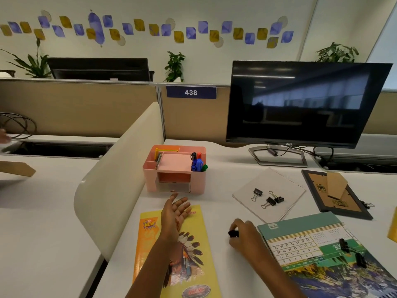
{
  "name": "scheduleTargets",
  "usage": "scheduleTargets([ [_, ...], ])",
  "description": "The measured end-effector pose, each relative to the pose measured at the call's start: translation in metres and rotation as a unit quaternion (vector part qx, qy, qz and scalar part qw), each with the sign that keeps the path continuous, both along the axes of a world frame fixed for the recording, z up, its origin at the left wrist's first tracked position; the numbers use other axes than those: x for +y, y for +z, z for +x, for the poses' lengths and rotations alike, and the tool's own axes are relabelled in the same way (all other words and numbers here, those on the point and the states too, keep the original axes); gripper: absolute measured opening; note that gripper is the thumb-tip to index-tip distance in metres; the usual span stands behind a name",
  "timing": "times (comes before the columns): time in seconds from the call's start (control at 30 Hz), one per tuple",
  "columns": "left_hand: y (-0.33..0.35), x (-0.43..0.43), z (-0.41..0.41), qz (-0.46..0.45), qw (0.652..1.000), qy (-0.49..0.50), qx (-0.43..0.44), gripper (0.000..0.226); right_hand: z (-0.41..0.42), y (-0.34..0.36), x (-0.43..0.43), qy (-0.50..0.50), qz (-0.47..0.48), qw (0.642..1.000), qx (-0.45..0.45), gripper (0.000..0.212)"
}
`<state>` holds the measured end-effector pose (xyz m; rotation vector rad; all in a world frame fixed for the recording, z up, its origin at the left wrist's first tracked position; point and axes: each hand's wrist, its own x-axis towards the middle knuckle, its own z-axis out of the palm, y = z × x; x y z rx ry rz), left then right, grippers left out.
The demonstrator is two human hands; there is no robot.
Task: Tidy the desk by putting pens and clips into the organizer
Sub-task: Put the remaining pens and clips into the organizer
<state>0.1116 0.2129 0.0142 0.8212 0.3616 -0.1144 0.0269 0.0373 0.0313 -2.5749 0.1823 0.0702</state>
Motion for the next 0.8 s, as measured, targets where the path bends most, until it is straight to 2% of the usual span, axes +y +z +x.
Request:
scheduleTargets([
  [0.13,-0.004,-0.001,0.003,0.026,1.0,0.003,-0.013,0.035,0.039,0.036,0.036,0.057,0.029,0.989,-0.137,0.021],
  [0.27,-0.004,-0.002,0.003,0.037,0.999,0.005,-0.02,0.038,0.084,0.066,0.075,0.116,0.007,0.965,-0.235,0.023],
  [0.53,-0.004,-0.002,0.003,0.025,0.999,0.003,-0.019,0.037,0.132,0.061,0.107,0.188,-0.128,0.955,-0.191,0.032],
  [0.7,-0.008,0.0,0.004,0.027,0.999,-0.002,-0.025,0.035,0.131,0.058,0.104,0.213,-0.104,0.953,-0.191,0.034],
  [0.8,-0.009,-0.001,0.005,0.045,0.999,-0.003,-0.029,0.031,0.12,0.055,0.092,0.194,-0.047,0.949,-0.243,0.029],
])
